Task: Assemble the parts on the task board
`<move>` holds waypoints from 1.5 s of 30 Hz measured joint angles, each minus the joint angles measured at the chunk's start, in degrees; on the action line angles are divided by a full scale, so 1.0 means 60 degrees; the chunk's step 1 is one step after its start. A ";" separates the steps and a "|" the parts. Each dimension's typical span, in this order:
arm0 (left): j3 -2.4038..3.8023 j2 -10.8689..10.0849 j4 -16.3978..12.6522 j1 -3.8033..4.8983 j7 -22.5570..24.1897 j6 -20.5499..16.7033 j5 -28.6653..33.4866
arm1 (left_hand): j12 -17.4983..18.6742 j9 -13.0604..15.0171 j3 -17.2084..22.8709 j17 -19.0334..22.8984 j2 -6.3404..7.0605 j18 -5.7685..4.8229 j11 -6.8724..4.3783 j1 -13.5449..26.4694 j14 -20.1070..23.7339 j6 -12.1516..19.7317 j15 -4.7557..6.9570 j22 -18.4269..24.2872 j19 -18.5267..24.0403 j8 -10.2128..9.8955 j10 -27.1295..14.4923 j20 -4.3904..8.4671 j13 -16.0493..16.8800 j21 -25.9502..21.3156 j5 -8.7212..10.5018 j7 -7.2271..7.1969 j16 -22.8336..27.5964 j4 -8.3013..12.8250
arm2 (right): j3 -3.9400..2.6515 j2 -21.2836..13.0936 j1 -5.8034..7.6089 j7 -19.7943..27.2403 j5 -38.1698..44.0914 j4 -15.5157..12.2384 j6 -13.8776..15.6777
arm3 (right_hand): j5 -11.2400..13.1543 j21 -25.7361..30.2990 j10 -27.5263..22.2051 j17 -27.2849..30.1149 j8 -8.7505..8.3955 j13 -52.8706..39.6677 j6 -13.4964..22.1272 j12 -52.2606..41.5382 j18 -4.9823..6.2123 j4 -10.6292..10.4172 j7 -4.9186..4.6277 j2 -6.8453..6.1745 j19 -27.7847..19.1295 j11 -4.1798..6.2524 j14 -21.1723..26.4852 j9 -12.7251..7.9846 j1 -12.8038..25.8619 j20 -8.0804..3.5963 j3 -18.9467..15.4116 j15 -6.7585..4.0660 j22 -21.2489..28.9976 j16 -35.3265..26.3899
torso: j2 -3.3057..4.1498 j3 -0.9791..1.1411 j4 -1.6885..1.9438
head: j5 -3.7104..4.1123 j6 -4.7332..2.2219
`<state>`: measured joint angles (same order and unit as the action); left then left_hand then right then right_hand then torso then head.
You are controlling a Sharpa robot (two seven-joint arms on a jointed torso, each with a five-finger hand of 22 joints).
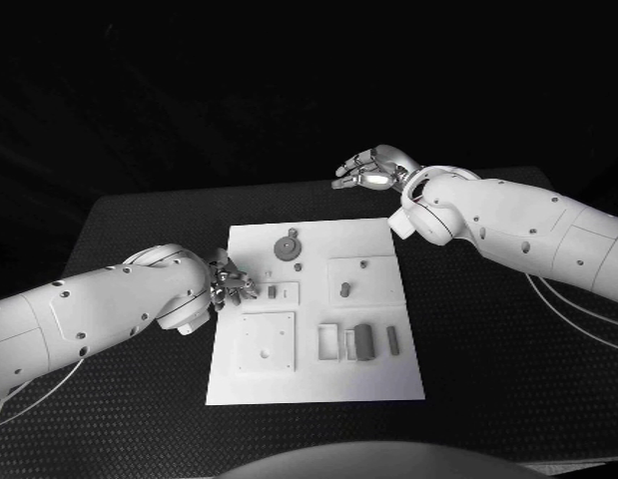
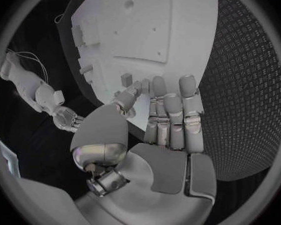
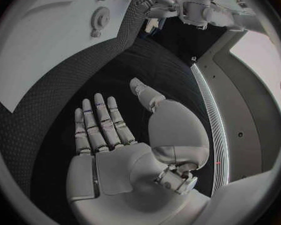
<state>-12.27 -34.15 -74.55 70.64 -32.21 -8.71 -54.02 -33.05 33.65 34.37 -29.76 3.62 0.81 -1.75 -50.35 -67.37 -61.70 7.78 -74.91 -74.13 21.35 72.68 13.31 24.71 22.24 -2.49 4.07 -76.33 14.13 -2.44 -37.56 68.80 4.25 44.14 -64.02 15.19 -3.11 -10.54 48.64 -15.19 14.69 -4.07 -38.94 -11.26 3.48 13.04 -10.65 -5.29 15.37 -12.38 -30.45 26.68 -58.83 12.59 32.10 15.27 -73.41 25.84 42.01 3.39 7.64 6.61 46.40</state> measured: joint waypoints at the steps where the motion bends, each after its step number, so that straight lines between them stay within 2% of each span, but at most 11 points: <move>1: 0.0000 -0.0002 0.0002 0.0000 0.0000 0.0003 -0.0001 | 0.0000 -0.0001 0.0000 0.0000 0.0000 0.0000 0.0000 0.0000 0.0000 0.0000 0.0000 0.0000 0.0000 0.0002 0.0000 0.0000 0.0000 0.0007 0.0000 0.0000 0.0000 0.0000 | 0.0000 0.0000 0.0000 0.0000 0.0000 0.0001 0.0000 | 0.0000 0.0000 0.0000 0.0000 0.0000 0.0000 0.0000 0.0000 0.0000 0.0000 0.0000 0.0000 0.0000 0.0000 0.0001 0.0000 0.0000 0.0000 0.0000 0.0001 0.0000 0.0000 | 0.0000 -0.0001 0.0000 | 0.0000 0.0000; 7: 0.0001 -0.0007 0.0014 0.0000 0.0000 0.0016 -0.0006 | 0.0000 -0.0001 -0.0054 0.0010 0.0000 0.0001 0.0000 0.0000 0.0000 0.0006 -0.0002 0.0001 0.0000 0.0021 0.0000 -0.0001 0.0000 0.0036 0.0000 -0.0007 0.0000 -0.0001 | 0.0002 -0.0001 0.0000 0.0000 -0.0001 0.0001 0.0000 | 0.0000 0.0000 0.0000 0.0000 0.0000 0.0000 0.0000 0.0000 0.0001 0.0000 0.0000 0.0000 0.0000 0.0000 0.0001 0.0001 0.0000 0.0000 0.0000 0.0001 0.0000 0.0000 | 0.0001 0.0000 0.0000 | 0.0003 0.0005; 14: -0.0002 -0.0007 0.0037 -0.0003 0.0000 0.0018 -0.0010 | 0.0000 -0.0001 -0.0311 0.0042 0.0176 0.0001 -0.0002 0.0176 0.0000 0.0014 -0.0003 -0.0006 0.0000 0.0055 0.0002 -0.0002 0.0008 0.0036 0.0000 -0.0018 0.0000 -0.0042 | 0.0002 -0.0001 0.0000 0.0000 -0.0001 -0.0003 0.0000 | 0.0000 0.0000 0.0000 0.0000 0.0000 0.0000 0.0000 0.0000 0.0001 0.0000 0.0000 0.0000 0.0000 0.0000 0.0001 0.0001 0.0000 0.0000 0.0000 0.0001 -0.0005 0.0000 | 0.0001 0.0000 0.0001 | 0.0005 0.0006; 30: -0.0003 0.0020 0.0049 -0.0003 -0.0009 0.0010 -0.0085 | -0.0037 -0.0066 -0.0820 0.0113 0.0376 0.0000 0.0009 0.0377 0.0002 0.0051 -0.0005 -0.0005 0.0038 0.0023 -0.0010 0.0033 0.0006 0.0036 -0.0001 0.0012 0.0000 0.0077 | 0.0002 -0.0019 0.0000 0.0000 -0.0002 -0.0004 0.0001 | 0.0000 0.0037 0.0000 0.0000 0.0000 0.0000 0.0000 0.0000 0.0001 0.0000 0.0000 0.0000 0.0000 0.0000 0.0000 -0.0008 0.0000 0.0000 0.0000 0.0000 -0.0009 0.0000 | 0.0000 0.0004 0.0000 | 0.0008 -0.0003; 45: -0.0002 0.0025 0.0049 -0.0003 -0.0005 0.0005 -0.0129 | -0.0102 -0.0119 -0.1450 0.0165 0.0422 0.0000 0.0002 0.0687 0.0020 0.0066 -0.0019 -0.0004 0.0071 0.0065 -0.0069 -0.0001 0.0015 0.0036 -0.0035 -0.0003 -0.0102 0.0261 | 0.0002 -0.0027 0.0000 0.0000 -0.0003 -0.0005 0.0000 | 0.0000 0.0037 0.0000 0.0000 0.0000 0.0000 0.0000 0.0000 0.0001 0.0000 0.0000 0.0000 0.0000 0.0000 -0.0001 -0.0006 0.0000 0.0000 0.0000 -0.0001 -0.0030 0.0000 | 0.0000 0.0000 0.0001 | 0.0016 -0.0003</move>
<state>-12.28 -34.00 -74.25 70.62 -32.24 -8.68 -54.80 -33.66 32.93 25.67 -28.77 6.16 0.81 -1.74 -46.23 -67.25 -61.31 7.66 -74.93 -73.71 21.74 72.26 13.31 24.80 22.46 -2.70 4.06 -76.95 15.70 -2.43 -37.72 68.80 4.25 44.12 -64.05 15.20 -3.11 -10.32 48.64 -15.19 14.69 -4.08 -38.94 -11.26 3.49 13.04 -10.65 -5.28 15.37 -12.38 -30.45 26.64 -58.83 12.59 32.10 15.26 -73.59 25.84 42.01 3.39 7.64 6.70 46.38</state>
